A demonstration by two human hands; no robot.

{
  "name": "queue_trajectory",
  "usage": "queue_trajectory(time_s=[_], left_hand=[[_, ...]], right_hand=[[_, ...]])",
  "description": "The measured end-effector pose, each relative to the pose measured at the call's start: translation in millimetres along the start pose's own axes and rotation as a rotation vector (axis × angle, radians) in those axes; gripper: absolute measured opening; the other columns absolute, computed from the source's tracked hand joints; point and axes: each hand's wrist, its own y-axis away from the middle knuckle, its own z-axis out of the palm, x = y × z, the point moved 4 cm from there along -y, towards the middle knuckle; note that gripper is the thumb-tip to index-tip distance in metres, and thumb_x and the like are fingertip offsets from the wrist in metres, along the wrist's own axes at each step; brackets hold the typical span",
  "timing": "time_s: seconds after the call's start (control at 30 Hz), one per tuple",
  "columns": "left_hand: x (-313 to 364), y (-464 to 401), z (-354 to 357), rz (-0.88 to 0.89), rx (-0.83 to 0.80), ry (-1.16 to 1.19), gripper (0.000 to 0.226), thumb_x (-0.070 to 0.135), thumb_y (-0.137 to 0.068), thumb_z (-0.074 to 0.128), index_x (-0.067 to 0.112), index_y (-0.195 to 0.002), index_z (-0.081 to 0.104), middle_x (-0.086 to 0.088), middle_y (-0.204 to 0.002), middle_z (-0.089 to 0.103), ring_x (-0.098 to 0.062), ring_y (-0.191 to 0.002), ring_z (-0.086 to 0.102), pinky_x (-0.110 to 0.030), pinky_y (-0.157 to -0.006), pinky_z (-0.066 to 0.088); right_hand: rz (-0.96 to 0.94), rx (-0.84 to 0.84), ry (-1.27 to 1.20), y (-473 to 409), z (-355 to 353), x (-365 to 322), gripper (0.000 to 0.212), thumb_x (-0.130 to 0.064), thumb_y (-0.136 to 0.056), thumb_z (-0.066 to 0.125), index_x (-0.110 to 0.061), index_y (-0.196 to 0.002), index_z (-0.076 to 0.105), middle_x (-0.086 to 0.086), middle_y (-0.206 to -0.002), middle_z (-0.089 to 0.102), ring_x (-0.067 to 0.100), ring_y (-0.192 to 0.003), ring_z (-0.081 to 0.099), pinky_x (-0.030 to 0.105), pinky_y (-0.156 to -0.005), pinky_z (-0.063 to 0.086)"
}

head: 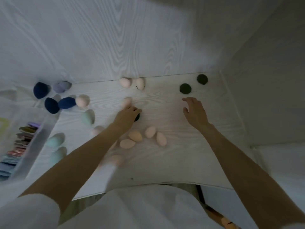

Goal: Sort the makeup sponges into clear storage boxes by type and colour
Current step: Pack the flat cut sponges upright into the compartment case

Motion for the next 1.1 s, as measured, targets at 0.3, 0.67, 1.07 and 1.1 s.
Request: queue_trajectory(time_s=[0.3,0.67,1.07,1.1], left_hand=[[-5.5,4.2,-7.9,-0.145,0.098,-0.011,0.024,0.016,-0.09,0.056,0.014,-0.113,0.06,-0.01,-0.124,0.048,-0.027,-0.106,0.052,-0.037,-0.064,0.048],[-3.4,51.3,-32.6,-0.076,0.497,0.375,0.016,0.013,-0.08,0.072,0.013,-0.096,0.07,-0.005,-0.098,0.064,-0.021,-0.07,0.063,-0.03,-0.054,0.05],[-136.6,191.3,-69.9,-0.297,0.757,0.529,0.014,0.013,-0.082,0.071,0.011,-0.095,0.067,0.001,-0.092,0.063,-0.007,-0.075,0.058,-0.015,-0.07,0.048],[-158.1,201.8,-72.7,-0.316,0.774,0.522,0.014,0.012,-0.082,0.07,0.011,-0.096,0.067,0.0,-0.094,0.063,-0.008,-0.076,0.06,-0.015,-0.072,0.049]], right_hand=[[-0.128,-0.24,0.161,-100.9,16.5,36.8,0.053,0.002,-0.094,0.036,-0.017,-0.143,0.031,0.013,-0.154,0.016,0.04,-0.137,0.018,0.05,-0.112,0.022],[-0.137,0.023,-0.147,-38.7,-11.9,-12.0,0.026,0.002,-0.086,0.052,-0.011,-0.109,0.053,0.015,-0.104,0.054,0.028,-0.094,0.051,0.03,-0.071,0.039],[-0.408,-0.061,-0.307,38.2,69.4,-247.1,0.027,-0.004,-0.085,0.055,-0.013,-0.11,0.057,0.006,-0.108,0.062,0.023,-0.092,0.057,0.035,-0.072,0.048],[-0.403,-0.069,-0.339,38.9,79.4,-268.8,0.025,-0.003,-0.085,0.054,-0.012,-0.108,0.057,0.005,-0.106,0.063,0.021,-0.09,0.057,0.032,-0.071,0.047]])
